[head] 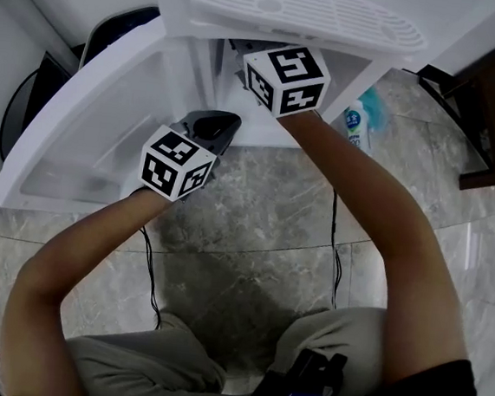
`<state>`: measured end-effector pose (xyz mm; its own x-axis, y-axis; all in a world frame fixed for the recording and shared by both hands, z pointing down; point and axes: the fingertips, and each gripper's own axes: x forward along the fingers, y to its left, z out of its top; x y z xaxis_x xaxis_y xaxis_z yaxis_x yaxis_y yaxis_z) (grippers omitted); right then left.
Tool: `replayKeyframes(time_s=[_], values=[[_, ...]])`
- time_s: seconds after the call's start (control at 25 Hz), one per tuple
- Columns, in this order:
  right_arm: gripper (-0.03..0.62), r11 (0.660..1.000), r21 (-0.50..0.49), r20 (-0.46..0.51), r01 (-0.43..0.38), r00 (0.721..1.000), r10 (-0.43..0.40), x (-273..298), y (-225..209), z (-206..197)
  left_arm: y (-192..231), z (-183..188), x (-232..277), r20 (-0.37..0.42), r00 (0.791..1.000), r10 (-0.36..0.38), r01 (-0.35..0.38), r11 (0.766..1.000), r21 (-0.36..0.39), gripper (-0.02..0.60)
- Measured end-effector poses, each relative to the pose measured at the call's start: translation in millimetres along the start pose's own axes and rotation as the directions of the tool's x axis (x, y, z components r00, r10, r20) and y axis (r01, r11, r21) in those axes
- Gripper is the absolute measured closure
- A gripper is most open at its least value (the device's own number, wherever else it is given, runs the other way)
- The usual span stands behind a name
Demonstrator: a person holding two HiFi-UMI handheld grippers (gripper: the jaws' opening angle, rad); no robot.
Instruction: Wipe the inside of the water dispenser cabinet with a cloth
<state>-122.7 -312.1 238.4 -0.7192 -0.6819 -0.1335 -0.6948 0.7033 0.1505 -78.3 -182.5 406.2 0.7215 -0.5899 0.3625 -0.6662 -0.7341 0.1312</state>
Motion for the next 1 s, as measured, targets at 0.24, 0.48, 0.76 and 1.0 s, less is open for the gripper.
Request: replayKeyframes(time_s=[0.24, 0.48, 0.76, 1.0], values=[[0.485, 0.992, 0.063, -0.087, -0.109, 0.990, 0.114, -54, 13, -10, -14, 27, 4, 0.073, 0.997, 0.010, -0.014, 0.999, 0.053, 0.571], [0.485, 0.982, 0.151, -0.138, -0.116, 0.981, 0.138, -106, 6, -5, -16, 58, 14, 0.167, 0.985, 0.042, -0.049, 0.998, 0.036, 0.337], [0.485, 0.968, 0.216, -0.169, -0.128, 0.971, 0.167, -141, 1, -6, -44, 94, 25, 0.241, 0.970, -0.029, 0.002, 0.994, 0.111, 0.287], [0.485, 0.972, 0.139, -0.177, -0.187, 0.961, 0.211, -152, 19, -6, -54, 107, 35, 0.269, 0.963, -0.032, 0.023, 0.999, 0.038, 0.265]])
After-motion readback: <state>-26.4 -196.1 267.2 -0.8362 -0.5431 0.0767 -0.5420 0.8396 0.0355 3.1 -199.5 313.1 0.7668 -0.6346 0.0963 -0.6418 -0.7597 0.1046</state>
